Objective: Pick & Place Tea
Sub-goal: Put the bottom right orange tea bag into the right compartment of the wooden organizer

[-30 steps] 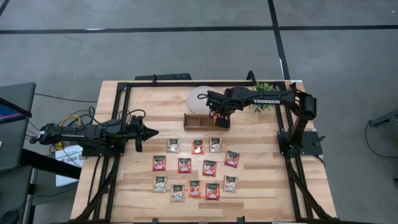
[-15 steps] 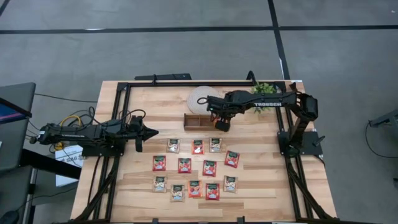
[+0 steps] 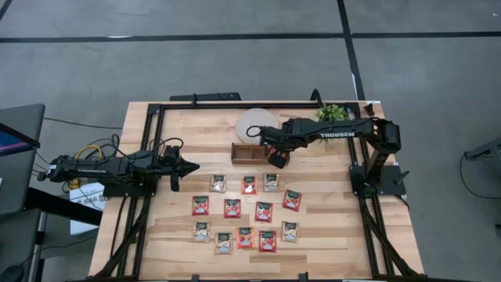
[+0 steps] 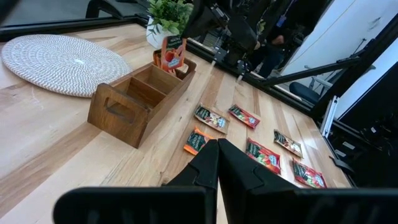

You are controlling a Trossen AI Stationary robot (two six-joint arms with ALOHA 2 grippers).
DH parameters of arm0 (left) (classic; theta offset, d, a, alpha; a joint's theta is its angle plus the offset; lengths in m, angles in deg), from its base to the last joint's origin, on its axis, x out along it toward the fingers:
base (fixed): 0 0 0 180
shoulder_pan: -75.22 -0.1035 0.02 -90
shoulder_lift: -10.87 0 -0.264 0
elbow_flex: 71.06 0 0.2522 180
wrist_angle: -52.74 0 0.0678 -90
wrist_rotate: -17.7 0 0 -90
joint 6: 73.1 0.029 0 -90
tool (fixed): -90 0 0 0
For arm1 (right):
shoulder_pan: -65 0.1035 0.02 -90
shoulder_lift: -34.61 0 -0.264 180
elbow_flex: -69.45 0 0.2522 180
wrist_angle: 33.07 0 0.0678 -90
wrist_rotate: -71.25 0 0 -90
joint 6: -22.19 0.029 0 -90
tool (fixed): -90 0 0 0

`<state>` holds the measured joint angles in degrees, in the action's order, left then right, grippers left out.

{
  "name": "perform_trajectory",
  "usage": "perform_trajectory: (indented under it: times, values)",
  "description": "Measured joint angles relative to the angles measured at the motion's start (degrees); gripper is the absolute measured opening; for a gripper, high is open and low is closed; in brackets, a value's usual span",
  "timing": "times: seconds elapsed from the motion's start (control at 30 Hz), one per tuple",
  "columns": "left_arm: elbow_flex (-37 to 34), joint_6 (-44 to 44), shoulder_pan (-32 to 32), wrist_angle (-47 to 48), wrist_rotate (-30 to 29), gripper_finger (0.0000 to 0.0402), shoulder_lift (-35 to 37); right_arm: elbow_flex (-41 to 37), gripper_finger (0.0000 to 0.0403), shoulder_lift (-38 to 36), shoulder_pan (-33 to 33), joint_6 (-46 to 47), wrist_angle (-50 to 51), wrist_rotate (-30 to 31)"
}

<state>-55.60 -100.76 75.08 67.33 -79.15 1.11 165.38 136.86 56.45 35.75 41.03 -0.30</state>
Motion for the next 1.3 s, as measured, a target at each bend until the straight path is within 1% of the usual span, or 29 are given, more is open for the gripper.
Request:
perform_trajectory:
  times: [0.1,0.23,0.5,0.67,0.83,1.3]
  values:
    - [0.0,0.0,0.0,0.0,0.0,0.0,-0.02,0.0,0.0,0.0,0.23,0.06,0.89,0.25]
    - [0.0,0.0,0.0,0.0,0.0,0.0,-0.01,0.0,0.0,0.02,0.34,0.13,0.91,3.15]
    - [0.0,0.44,0.0,0.01,0.0,0.0,-0.01,0.0,0.0,0.17,0.3,0.19,0.76,3.42]
    - [0.0,0.46,0.0,0.02,0.0,0.0,0.0,0.0,0.0,0.17,0.33,2.1,0.63,4.34]
    - [0.0,0.55,0.0,0.02,0.0,0.0,0.0,0.0,0.0,0.17,1.2,4.39,0.63,5.58]
    - [0.0,1.47,0.0,-0.02,0.0,0.0,-0.01,-0.81,0.0,0.2,3.27,6.13,2.74,7.25]
